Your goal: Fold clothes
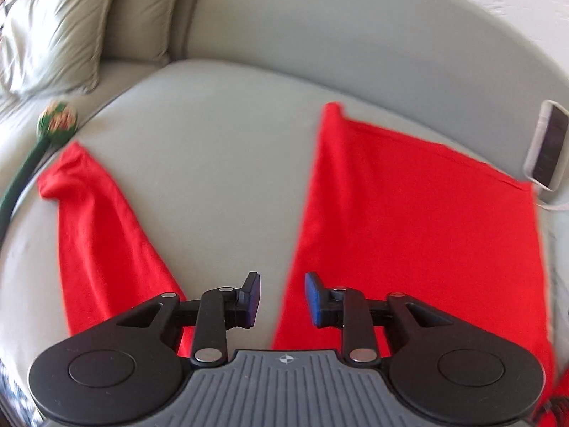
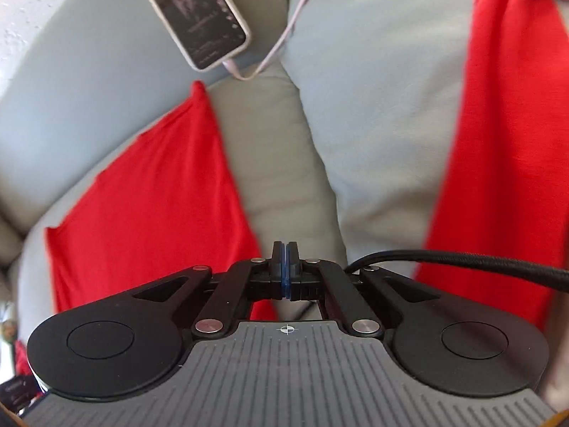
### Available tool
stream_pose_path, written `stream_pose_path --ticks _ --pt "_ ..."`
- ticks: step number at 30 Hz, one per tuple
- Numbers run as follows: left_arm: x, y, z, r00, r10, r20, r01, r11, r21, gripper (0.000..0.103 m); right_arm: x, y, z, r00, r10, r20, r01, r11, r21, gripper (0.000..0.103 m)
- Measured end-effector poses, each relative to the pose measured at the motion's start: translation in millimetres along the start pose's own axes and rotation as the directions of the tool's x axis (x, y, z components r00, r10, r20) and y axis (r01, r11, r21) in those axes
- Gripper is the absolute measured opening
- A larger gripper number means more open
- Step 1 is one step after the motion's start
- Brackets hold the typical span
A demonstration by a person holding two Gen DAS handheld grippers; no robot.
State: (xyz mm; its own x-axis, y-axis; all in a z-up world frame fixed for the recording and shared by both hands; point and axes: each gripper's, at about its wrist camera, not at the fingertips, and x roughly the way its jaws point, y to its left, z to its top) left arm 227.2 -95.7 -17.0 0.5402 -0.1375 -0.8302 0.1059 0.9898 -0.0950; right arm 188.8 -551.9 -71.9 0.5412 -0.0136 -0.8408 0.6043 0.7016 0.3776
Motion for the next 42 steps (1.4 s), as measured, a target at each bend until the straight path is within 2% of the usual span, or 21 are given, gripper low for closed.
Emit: stream_pose_path --ticks 1,3,6,10,13,16,20,24,26,27,29,31,33,34,35,36,37,38,40,41,42 --pt "-19 -4 -5 0.999 -0.030 0.027 0.030 1.000 0.009 0.036 -19 8 -7 1.000 0.006 0.019 -0.006 1.000 -0.023 0.006" --pt "-47 -10 -15 0.994 -0.088 0.072 0.084 0.995 0.055 0.043 -61 23 -22 0.997 0.039 0.059 -0.034 0.996 -0.080 0.010" --pt "-76 -18 -38 0.985 -0.148 0.085 0.139 0.985 0.098 0.046 -107 20 -51 0.985 0.163 0.051 -0.159 0.985 -0.063 0.047" --pt "-111 -13 -80 0.981 -0.181 0.072 0.172 0.979 0.110 0.047 -152 3 -93 0.954 0.297 0.042 -0.294 0.954 -0.052 0.049" --pt "-129 -6 -108 0.978 -0.200 0.062 0.193 0.975 0.111 0.047 -184 -14 -116 0.906 0.416 0.078 -0.415 0.909 -0.038 0.049" --pt "-139 3 -124 0.976 -0.210 0.058 0.206 0.976 0.066 0.049 -206 -28 -133 0.884 0.458 0.093 -0.455 0.889 -0.046 0.049" --pt "-149 9 -132 0.980 -0.189 0.064 0.189 0.982 0.013 0.049 -222 -43 -150 0.876 0.474 0.086 -0.475 0.880 -0.005 0.049" --pt "-163 8 -138 0.975 -0.204 0.093 0.203 0.979 0.025 0.052 -234 -55 -165 0.832 0.548 0.088 -0.554 0.831 0.051 0.049" --pt "-168 8 -140 0.973 -0.206 0.108 0.204 0.979 0.028 0.052 -243 -59 -170 0.795 0.596 0.111 -0.605 0.794 0.064 0.049" --pt "-170 8 -141 0.972 -0.203 0.116 0.201 0.979 0.029 0.053 -247 -63 -172 0.767 0.629 0.130 -0.640 0.764 0.079 0.049" --pt "-173 10 -144 0.972 -0.197 0.128 0.195 0.980 0.025 0.053 -254 -72 -175 0.684 0.712 0.161 -0.730 0.671 0.133 0.049" --pt "-174 12 -146 0.973 -0.192 0.131 0.190 0.981 0.023 0.053 -257 -82 -176 0.575 0.796 0.190 -0.815 0.539 0.210 0.049" --pt "-176 14 -149 0.972 -0.193 0.132 0.191 0.981 0.023 0.053 -259 -87 -179 0.486 0.847 0.214 -0.863 0.428 0.268 0.049" --pt "-176 15 -151 0.972 -0.194 0.132 0.192 0.981 0.023 0.053 -261 -89 -182 0.451 0.861 0.233 -0.880 0.385 0.279 0.049" --pt "-176 16 -153 0.972 -0.196 0.128 0.195 0.981 0.023 0.053 -265 -91 -184 0.432 0.862 0.265 -0.890 0.360 0.279 0.049" --pt "-176 18 -155 0.972 -0.200 0.121 0.198 0.980 0.025 0.053 -270 -95 -189 0.434 0.842 0.320 -0.894 0.358 0.270 0.049" --pt "-175 19 -157 0.972 -0.204 0.114 0.202 0.979 0.028 0.054 -279 -100 -195 0.464 0.792 0.396 -0.885 0.392 0.252 0.049" --pt "-174 19 -159 0.973 -0.205 0.106 0.203 0.979 0.032 0.055 -292 -104 -200 0.513 0.717 0.472 -0.856 0.469 0.218 0.049" --pt "-166 18 -163 0.978 -0.195 0.078 0.191 0.980 0.051 0.058 -316 -102 -209 0.619 0.533 0.576 -0.717 0.683 0.139 0.055" --pt "-161 16 -165 0.980 -0.189 0.063 0.186 0.981 0.055 0.059 -322 -97 -210 0.666 0.455 0.591 -0.627 0.771 0.113 0.059" --pt "-156 15 -168 0.982 -0.183 0.048 0.180 0.982 0.059 0.059 -324 -91 -211 0.707 0.395 0.586 -0.542 0.836 0.091 0.067"
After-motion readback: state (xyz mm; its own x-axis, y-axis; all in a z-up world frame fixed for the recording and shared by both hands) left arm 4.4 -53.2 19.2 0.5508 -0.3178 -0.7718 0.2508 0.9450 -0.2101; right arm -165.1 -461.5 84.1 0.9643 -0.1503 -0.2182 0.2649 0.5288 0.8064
